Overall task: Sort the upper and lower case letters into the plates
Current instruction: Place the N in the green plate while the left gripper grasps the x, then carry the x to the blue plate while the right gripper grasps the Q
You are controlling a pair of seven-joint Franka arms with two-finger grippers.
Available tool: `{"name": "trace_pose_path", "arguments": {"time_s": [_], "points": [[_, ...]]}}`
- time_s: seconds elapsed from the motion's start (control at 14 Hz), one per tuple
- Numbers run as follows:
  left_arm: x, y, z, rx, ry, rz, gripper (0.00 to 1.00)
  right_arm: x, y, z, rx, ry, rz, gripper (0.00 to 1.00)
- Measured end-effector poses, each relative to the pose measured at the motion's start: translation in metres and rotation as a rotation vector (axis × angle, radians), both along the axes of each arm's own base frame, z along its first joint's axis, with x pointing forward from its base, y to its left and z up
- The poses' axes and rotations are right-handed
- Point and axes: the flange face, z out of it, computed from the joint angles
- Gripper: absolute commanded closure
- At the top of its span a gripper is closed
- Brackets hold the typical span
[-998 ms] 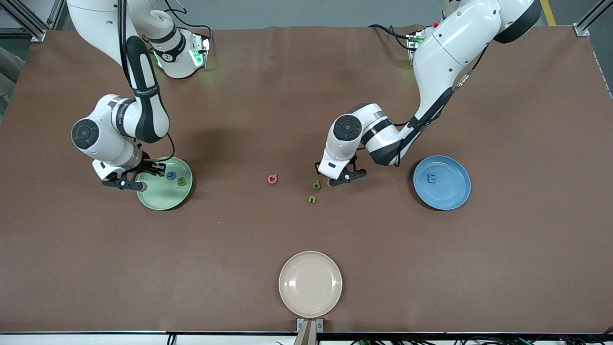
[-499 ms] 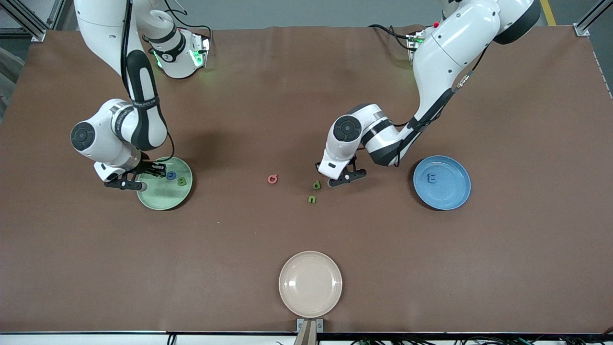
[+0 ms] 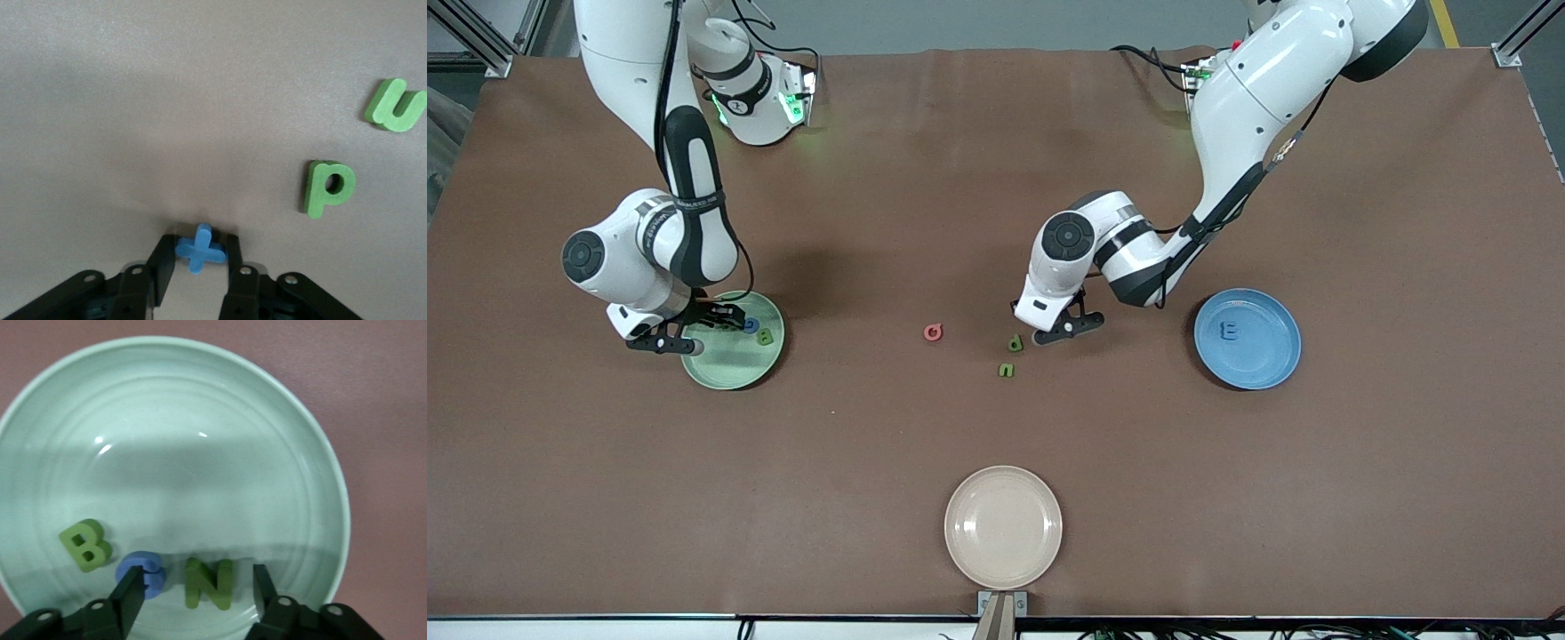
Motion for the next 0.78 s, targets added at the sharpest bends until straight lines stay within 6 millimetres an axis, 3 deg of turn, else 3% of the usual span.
{"name": "trace_pose_path", "arguments": {"time_s": [0.21,0.36,0.57,0.78], "points": [[0.0,0.0,0.001,0.001,-0.001,-0.001,0.8,0.021,0.02,0.019,0.075,0.05,-0.017,0.0],[0.0,-0.001,0.0,0.005,-0.003,-0.002,0.83,0.039,0.044,0.039,0.097,0.07,-0.075,0.0],[-0.003,-0.004,0.0,0.02,-0.015,-0.013,0.89,0.052,0.117,0.062,0.078,0.069,-0.176,0.0],[0.007,0.005,0.003,0.039,-0.02,0.002,0.91,0.045,0.202,0.073,0.051,0.061,-0.257,0.0]]}}
